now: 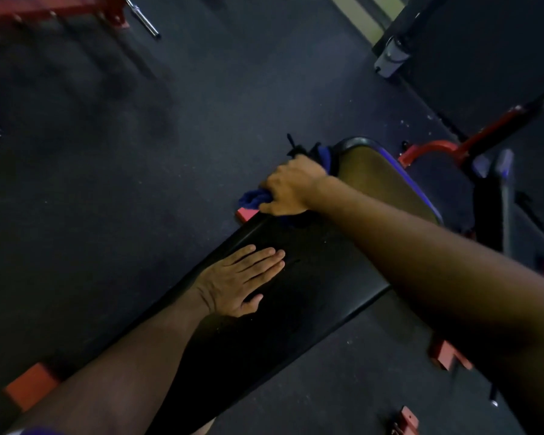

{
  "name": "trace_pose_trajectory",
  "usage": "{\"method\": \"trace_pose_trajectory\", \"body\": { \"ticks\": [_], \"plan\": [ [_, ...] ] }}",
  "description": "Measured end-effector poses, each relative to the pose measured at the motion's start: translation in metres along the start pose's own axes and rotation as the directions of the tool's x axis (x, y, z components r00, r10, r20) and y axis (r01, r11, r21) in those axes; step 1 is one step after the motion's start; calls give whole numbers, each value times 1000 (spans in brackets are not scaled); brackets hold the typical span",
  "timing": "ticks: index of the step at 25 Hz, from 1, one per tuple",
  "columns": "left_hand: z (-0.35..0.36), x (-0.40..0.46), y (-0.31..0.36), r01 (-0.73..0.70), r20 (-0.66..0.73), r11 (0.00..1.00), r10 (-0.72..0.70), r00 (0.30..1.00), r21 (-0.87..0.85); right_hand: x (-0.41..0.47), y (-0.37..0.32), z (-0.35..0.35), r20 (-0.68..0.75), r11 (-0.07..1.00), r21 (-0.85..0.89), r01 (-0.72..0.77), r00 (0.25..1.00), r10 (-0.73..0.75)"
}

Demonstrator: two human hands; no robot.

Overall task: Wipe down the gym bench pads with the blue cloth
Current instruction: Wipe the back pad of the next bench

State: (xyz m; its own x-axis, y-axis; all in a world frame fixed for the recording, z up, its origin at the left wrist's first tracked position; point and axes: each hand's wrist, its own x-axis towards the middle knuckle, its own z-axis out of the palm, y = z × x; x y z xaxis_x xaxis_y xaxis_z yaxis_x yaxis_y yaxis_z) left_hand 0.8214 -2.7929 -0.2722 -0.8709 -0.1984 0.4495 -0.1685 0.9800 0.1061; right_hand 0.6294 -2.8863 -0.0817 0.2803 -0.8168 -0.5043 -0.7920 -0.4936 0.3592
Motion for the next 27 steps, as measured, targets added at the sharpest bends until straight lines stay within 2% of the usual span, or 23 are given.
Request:
{"method": "trace_pose_trajectory", "body": {
  "ticks": [2,4,6,8,10,11,14,16,18,19,20,21,23,25,27],
  "plan": [
    [1,0,0,6,7,1000,-6,1000,15,3,-20,-1,83,999,28,31,996,-33],
    [1,0,0,-4,2,1000,4,1000,2,-8,6,-7,67,997,66,27,997,-31],
    [1,0,-1,-2,1,1000,2,1000,-9,-21,58,-17,48,993,95,-70,997,65],
    [3,0,-1,-6,-14,1000,6,1000,-9,-38,105,-27,59,961,146,-235,972,229],
    [3,0,0,-6,-16,1000,6,1000,-13,-43,119,-22,59,933,166,-320,948,314],
    [3,0,0,-7,-10,1000,7,1000,-14,-39,112,-16,10,945,140,-296,955,297],
    [4,0,0,-11,-7,1000,11,1000,-22,-17,48,4,-152,992,25,-123,980,125],
    [5,1,0,-10,6,1000,10,1000,-4,-7,2,9,-120,999,23,-37,992,39],
    [5,1,-1,-3,10,1000,3,1000,0,-9,-16,3,-91,994,97,-47,994,55],
    [5,2,0,5,7,1000,-5,1000,-3,-15,-16,-3,-159,981,177,-76,982,105],
    [3,3,1,8,2,1000,-8,1000,-5,-27,-12,-10,-272,959,258,-119,943,190],
    [1,4,2,7,6,1000,-7,1000,-3,-44,-8,-18,-393,935,316,-162,874,285],
    [-6,5,4,12,28,1000,-13,1000,9,-88,-5,-29,-565,890,385,-244,700,436],
    [-13,7,6,25,73,999,-27,997,27,-140,-9,-22,-620,828,459,-321,552,557],
    [-16,8,7,39,112,999,-43,993,31,-198,-13,4,-568,660,662,-357,336,751]
  ]
}}
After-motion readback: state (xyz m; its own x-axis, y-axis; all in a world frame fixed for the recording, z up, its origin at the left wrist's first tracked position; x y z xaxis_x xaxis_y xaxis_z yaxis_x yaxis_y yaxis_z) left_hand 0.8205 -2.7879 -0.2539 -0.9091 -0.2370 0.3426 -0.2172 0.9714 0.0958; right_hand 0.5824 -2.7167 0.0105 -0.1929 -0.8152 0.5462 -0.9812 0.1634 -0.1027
